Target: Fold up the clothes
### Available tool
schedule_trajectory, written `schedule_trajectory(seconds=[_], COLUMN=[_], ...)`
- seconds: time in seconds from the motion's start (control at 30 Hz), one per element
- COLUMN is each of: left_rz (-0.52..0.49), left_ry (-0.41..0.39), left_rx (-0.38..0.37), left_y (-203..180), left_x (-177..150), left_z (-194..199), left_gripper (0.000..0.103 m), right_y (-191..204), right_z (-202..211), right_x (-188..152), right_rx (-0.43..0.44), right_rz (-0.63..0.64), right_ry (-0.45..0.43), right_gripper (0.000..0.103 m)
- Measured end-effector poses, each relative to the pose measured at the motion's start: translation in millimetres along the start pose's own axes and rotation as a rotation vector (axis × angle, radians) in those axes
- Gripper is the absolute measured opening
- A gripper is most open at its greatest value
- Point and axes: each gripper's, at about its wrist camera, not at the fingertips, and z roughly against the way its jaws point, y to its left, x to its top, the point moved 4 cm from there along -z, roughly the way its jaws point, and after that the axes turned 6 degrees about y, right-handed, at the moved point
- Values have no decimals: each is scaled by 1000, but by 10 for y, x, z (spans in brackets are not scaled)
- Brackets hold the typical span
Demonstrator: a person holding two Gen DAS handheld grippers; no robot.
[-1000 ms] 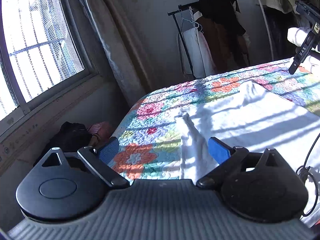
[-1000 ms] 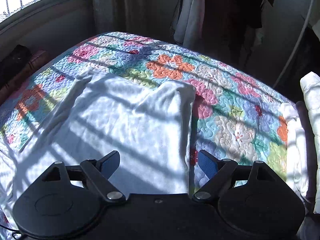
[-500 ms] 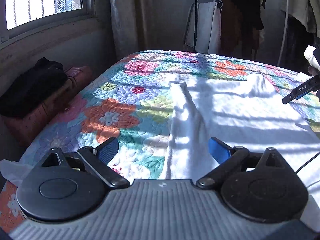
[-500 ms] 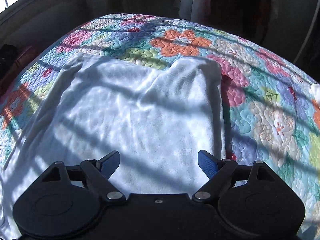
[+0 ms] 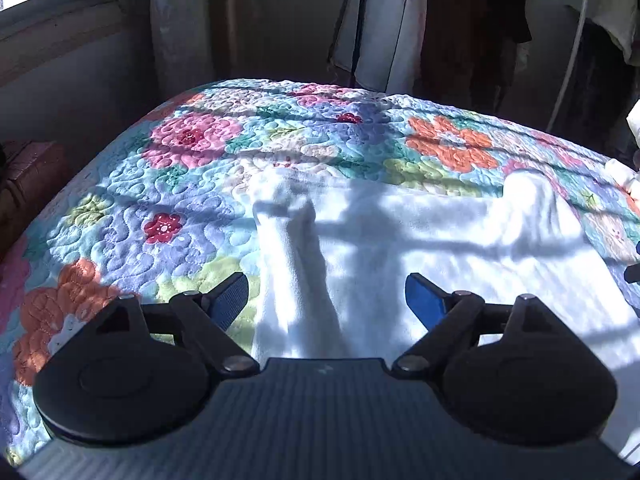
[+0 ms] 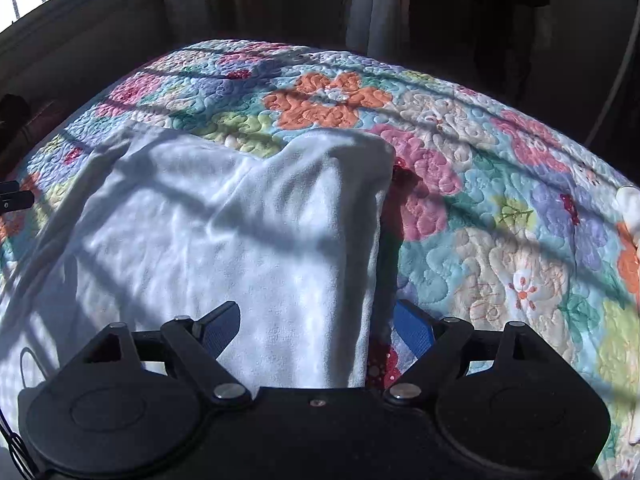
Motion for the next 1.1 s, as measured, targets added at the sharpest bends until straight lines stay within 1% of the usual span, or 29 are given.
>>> schedule_trajectory(seconds=[0.03,0.07,0.1,0.13,0.23,0.27,0.3,0.33,0.37,0.4,0.43,0.47,0.53,0.57,0.6,0.63,0.67,0.7,0.73,0.77,0.8,0.83,0.87,0.9,0.93,0.97,1.0,1.03,1.1], left_rz=[-17,-21,3,39,154,207,239,245,234,218,207,214,242,256,244,204,129,41,-28,-45,-43,-41,-13,9,22,35,46,56,33], left_ry=[-3,-10,-2,12,60,91,107,105,93,78,72,75,85,90,87,86,81,75,63,55,49,43,29,-4,-45,-86,-132,-180,-246], left_rx=[4,6,12,20,46,54,54,46,51,64,81,80,56,44,43,52,75,101,111,98,76,55,61,79,96,113,129,144,189], left_y=[0,27,87,157,363,426,477,506,521,533,555,590,670,710,728,714,641,545,452,399,362,326,311,301,289,276,268,263,234], left_x=[85,163,228,284,424,434,434,424,414,406,395,384,363,352,356,379,403,425,440,448,456,464,485,493,492,490,453,398,204], left_z=[-121,-246,-388,-532,-938,-1039,-1088,-1125,-1159,-1189,-1227,-1270,-1357,-1400,-1410,-1403,-1407,-1415,-1423,-1424,-1422,-1420,-1378,-1289,-1186,-1082,-941,-782,-524], left_gripper=[83,83,83,83,83,83,83,83,84,87,88,88,92,93,93,92,92,89,82,74,50,27,15,8,7,7,7,7,7], right_y=[-45,-80,-114,-161,-305,-360,-415,-467,-526,-571,-636,-701,-833,-872,-910,-935,-959,-983,-982,-979,-939,-884,-828,-794,-762,-716,-662,-573,-394], right_z=[-98,-126,-152,-160,-215,-251,-299,-353,-441,-496,-577,-658,-821,-882,-938,-995,-1053,-1110,-1177,-1244,-1249,-1223,-1195,-1170,-1145,-971,-822,-604,-309], right_x=[-20,-28,-37,-28,84,161,246,331,418,473,528,583,693,734,787,823,859,895,919,942,965,991,1018,1030,1041,996,944,843,544], right_rx=[-8,11,31,64,114,129,159,198,229,240,251,262,283,295,297,297,297,296,307,319,295,288,280,302,325,353,381,416,473], right_rz=[10,9,8,-15,-87,-110,-138,-165,-217,-257,-315,-374,-491,-521,-539,-552,-566,-579,-568,-556,-528,-491,-453,-448,-444,-451,-427,-375,-270], right_ry=[40,41,42,38,19,9,-4,-27,-71,-89,-97,-105,-121,-119,-116,-121,-127,-133,-121,-109,-116,-142,-168,-164,-160,-230,-300,-386,-456], right_gripper=[72,72,72,72,73,76,79,80,80,80,80,81,81,81,81,81,83,86,93,95,95,91,60,35,11,11,10,10,10])
